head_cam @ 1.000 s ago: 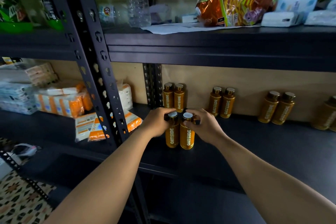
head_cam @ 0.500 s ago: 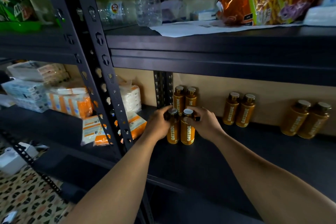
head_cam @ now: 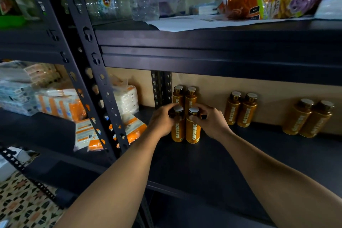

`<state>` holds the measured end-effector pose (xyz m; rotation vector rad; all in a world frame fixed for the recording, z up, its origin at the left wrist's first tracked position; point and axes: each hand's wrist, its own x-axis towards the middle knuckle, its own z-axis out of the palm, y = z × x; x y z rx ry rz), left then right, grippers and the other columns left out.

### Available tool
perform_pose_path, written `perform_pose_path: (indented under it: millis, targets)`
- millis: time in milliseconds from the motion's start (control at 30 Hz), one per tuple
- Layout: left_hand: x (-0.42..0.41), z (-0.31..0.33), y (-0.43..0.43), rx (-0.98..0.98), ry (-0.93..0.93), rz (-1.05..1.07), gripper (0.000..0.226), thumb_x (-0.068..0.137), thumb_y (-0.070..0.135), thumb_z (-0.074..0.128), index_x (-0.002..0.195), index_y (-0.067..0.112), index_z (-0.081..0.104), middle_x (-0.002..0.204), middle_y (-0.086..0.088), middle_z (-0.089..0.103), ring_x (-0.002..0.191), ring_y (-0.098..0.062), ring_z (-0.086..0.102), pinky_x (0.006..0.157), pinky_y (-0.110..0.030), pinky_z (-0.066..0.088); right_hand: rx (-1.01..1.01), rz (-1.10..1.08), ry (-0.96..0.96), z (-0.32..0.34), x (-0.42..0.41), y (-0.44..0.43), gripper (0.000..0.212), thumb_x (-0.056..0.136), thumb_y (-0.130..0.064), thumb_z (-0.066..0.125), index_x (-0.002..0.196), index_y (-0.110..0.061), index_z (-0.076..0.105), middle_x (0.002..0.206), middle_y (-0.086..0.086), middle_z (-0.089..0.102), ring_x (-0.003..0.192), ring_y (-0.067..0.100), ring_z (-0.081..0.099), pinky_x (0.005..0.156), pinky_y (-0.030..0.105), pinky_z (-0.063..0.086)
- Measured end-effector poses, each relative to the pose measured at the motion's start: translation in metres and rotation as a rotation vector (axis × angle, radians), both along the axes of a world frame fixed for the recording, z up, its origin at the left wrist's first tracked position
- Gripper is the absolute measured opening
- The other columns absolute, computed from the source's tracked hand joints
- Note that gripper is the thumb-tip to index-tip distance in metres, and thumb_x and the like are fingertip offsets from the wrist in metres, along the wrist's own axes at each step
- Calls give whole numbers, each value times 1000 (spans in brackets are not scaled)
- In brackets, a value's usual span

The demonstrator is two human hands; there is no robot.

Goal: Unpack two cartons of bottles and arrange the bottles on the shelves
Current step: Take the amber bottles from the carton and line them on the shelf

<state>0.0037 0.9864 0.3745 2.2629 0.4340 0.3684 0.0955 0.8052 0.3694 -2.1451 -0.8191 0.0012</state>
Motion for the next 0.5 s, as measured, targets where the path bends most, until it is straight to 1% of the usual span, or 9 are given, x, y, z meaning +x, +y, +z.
perform_pose_path:
  millis: [100, 133, 200, 300, 400, 500]
  targets:
    - [13, 0, -9, 37, -26, -49, 62, 91, 29, 72, 147, 32, 45, 145, 2, 53, 132, -17, 51, 106, -36, 46, -20, -37, -32, 0, 10, -12, 53, 90, -45, 73, 139, -31, 59, 126, -6, 70, 114, 13, 64, 95, 35, 54]
    - [17, 0, -12, 37, -31, -61, 62, 91, 29, 72, 147, 32, 46, 145, 2, 53, 132, -17, 51, 105, -34, 45, -27, -50, -36, 0, 14, -16, 54, 90, -46, 73, 139, -31, 58, 125, -6, 70, 113, 12, 64, 95, 35, 54]
    - [26, 2, -17, 35, -27, -86, 62, 92, 28, 72, 147, 31, 46, 146, 2, 52, 133, -17, 50, 102, -29, 43, -35, -65, -35, -1, 20, -23, 54, 91, -45, 73, 140, -30, 57, 125, -5, 70, 111, 10, 64, 92, 31, 53]
    - [39, 2, -23, 29, -2, -125, 62, 93, 28, 70, 149, 33, 43, 151, 2, 47, 136, -19, 47, 99, -29, 41, -20, -81, -27, -2, 28, -30, 50, 92, -42, 73, 139, -30, 58, 126, -7, 68, 107, 3, 59, 87, 23, 47]
    - [50, 3, -24, 19, 24, -147, 63, 94, 29, 68, 150, 34, 40, 152, 2, 45, 135, -19, 47, 92, -25, 41, -5, -91, -16, -3, 36, -32, 48, 92, -41, 73, 136, -32, 59, 126, -9, 66, 107, 4, 57, 88, 24, 47]
    - [58, 4, -22, 25, 42, -159, 64, 94, 30, 68, 150, 34, 39, 152, 0, 45, 134, -21, 48, 92, -27, 43, -4, -93, 19, -4, 44, -31, 49, 92, -41, 73, 138, -32, 57, 129, -9, 64, 111, 7, 58, 89, 24, 47]
